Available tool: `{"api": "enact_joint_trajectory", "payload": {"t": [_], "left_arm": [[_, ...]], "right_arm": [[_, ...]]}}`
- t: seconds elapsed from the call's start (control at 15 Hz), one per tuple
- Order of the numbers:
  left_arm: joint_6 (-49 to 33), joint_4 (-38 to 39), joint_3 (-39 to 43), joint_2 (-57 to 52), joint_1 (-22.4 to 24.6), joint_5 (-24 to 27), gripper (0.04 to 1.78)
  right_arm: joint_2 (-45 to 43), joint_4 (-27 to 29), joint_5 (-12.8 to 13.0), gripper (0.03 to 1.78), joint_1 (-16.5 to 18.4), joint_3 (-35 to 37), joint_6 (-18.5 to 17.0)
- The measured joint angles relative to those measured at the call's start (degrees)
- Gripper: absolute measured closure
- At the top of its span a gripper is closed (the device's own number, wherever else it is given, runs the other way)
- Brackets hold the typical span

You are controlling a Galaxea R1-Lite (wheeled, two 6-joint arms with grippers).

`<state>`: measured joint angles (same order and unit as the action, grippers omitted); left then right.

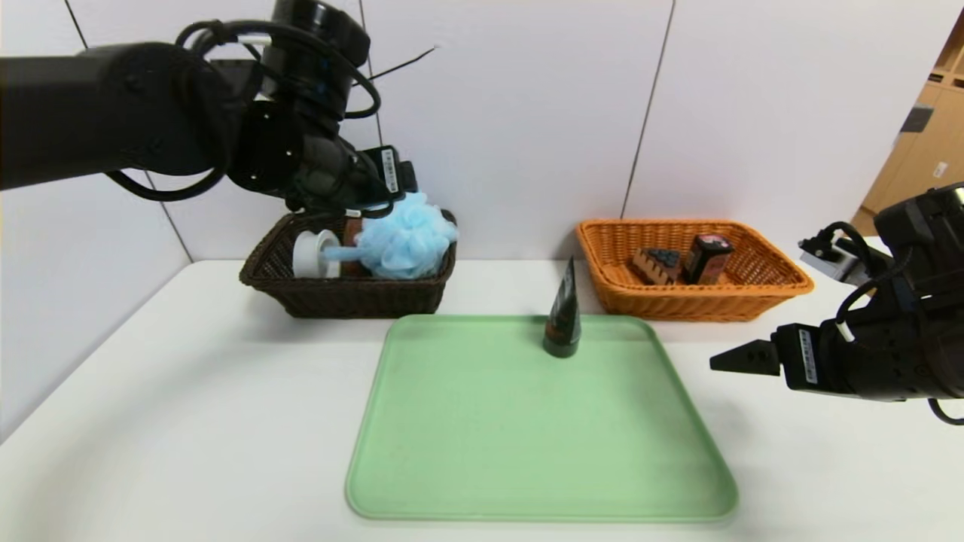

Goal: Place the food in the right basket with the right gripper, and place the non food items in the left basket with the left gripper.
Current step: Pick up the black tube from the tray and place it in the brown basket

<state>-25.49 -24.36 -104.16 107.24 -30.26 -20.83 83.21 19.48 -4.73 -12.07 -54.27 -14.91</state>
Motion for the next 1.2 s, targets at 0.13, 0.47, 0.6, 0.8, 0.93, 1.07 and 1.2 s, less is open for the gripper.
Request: {"api": "enact_joint_trajectory", "payload": {"t": [0.13,0.47,0.6,0.8,0.93,1.07,1.2], "left_arm": [[-2.5,-1.0,0.5,-2.8,-5.3,-0.2,0.17],[-10.2,-2.5,-1.0,-2.5,-15.5,-1.0,0.15],[-11.2,-2.0,-1.7,-0.6,-18.7,-2.9,0.15],[-13.0,-1.7,-1.8,1.9,-23.6,-4.6,0.13],[-13.0,1.8,-0.6,3.1,-25.7,-4.7,0.13],[-11.9,9.2,3.1,4.3,-26.6,-4.9,0.13],[-8.9,16.0,8.2,5.9,-27.1,-7.0,0.13]], "right_arm": [[-0.1,-0.1,0.1,0.1,-0.4,0.0,0.0],[-0.9,-0.1,0.1,0.1,0.0,0.8,-0.1],[-1.2,-2.6,0.2,0.1,0.1,1.2,-0.1],[-1.6,-11.0,0.4,0.1,0.1,3.9,-0.1],[-1.7,-14.0,0.4,0.1,0.2,5.6,-0.2],[-1.9,-14.3,0.4,0.1,0.3,6.1,-0.6],[-2.1,-14.4,0.4,0.1,0.3,6.2,-2.1]]}}
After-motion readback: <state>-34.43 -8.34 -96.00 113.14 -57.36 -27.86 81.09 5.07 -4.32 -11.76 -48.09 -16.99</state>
